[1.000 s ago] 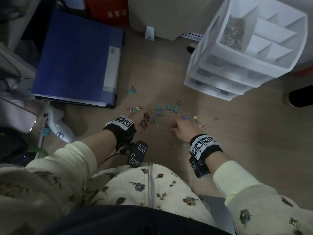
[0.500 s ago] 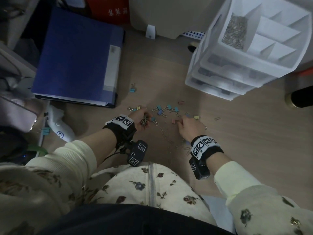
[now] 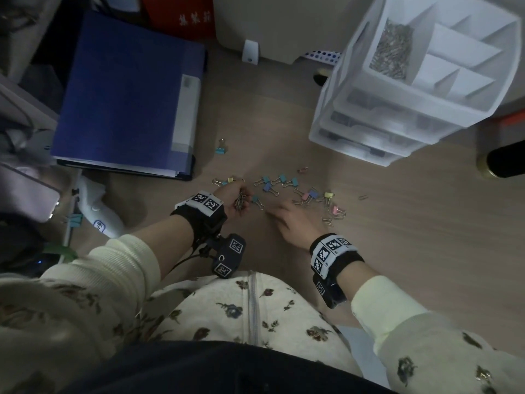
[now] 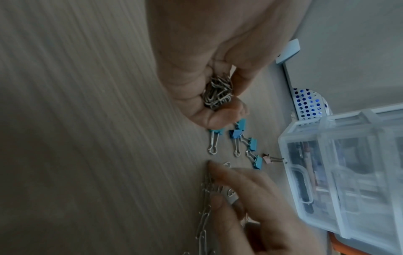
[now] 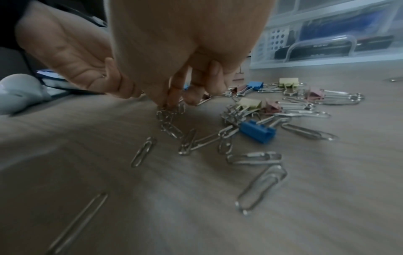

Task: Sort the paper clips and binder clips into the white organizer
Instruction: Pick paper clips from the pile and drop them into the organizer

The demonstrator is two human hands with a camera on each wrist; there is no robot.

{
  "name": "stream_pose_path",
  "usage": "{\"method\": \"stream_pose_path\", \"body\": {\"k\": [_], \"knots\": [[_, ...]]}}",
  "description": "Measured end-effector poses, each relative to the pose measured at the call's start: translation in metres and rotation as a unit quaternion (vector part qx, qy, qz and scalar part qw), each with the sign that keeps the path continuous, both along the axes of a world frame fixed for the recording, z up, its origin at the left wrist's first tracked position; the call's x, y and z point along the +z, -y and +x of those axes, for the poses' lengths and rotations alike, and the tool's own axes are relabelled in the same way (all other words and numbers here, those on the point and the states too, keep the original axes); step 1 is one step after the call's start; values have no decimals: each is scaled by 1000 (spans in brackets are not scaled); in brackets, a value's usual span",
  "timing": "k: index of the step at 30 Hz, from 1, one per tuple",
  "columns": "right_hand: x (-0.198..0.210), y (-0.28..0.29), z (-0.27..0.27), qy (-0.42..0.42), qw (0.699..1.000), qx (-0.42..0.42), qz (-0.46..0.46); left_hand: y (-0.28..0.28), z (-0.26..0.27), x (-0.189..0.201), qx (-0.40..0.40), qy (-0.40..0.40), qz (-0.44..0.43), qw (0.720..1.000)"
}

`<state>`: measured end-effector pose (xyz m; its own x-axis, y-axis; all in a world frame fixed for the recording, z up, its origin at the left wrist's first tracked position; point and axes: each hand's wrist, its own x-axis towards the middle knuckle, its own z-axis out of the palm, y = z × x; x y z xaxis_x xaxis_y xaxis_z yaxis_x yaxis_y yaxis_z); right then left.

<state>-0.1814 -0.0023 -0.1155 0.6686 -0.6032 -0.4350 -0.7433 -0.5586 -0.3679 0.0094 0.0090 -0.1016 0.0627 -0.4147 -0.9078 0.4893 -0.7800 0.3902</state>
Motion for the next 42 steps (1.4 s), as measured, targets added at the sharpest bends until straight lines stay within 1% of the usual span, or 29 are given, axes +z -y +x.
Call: {"method": "stream_pose_path", "body": {"k": [2,3,5,7,9,10,12,14,17,20,22,23,26,28,30,32,36,42], "knots": [[5,-6,-3,-11,999,41,-9,0,0,0,4,-3,-1,1000],[4,-9,-5,-7,999,43,-12,-1,-1,0,4,-4,-3,1000],[1,-12,-12,20,1000,-9,2,-1,-2,0,-1,-2,-5,1000],[-8,-13,-20,55,997,-61,-10,-3,-2,1,-6,1,-5,1000],[-5,-15,-23,79,991,-104,-13,-3,-3,2,-8,3,-4,1000],[1,-16,-22,95,989,-115,-5,-3,-3,3,-8,3,-4,1000],[3,-19,-23,130,983,-129,-23,-4,-3,5,-6,2,-8,1000],[1,-19,-27,112,987,-114,-17,-5,-4,5,-6,2,-10,1000],[-7,-24,-34,33,997,-76,9,-9,-4,5,-3,-1,-13,1000],[-16,-29,-37,13,999,-31,17,-13,-4,4,-5,-9,-16,1000],[-18,-31,-38,21,1000,-12,8,-15,-5,5,-10,-13,-17,1000],[-17,-31,-37,33,999,-14,-3,-16,-6,7,-10,-14,-18,1000],[-13,-28,-34,48,997,-56,-27,-20,-10,9,-16,0,-25,1000],[-4,-25,-27,15,998,-60,-33,-23,-11,9,-21,11,-23,999],[3,-22,-19,-41,997,-49,-32,-26,-12,9,-27,12,-15,999],[8,-22,-12,-76,995,-31,-48,-29,-12,9,-29,11,-11,999],[13,-25,0,-66,996,-12,-63,-32,-11,9,-33,9,-14,999],[10,-34,-13,-56,995,17,-85,-35,-10,9,-24,11,-11,1000]]}}
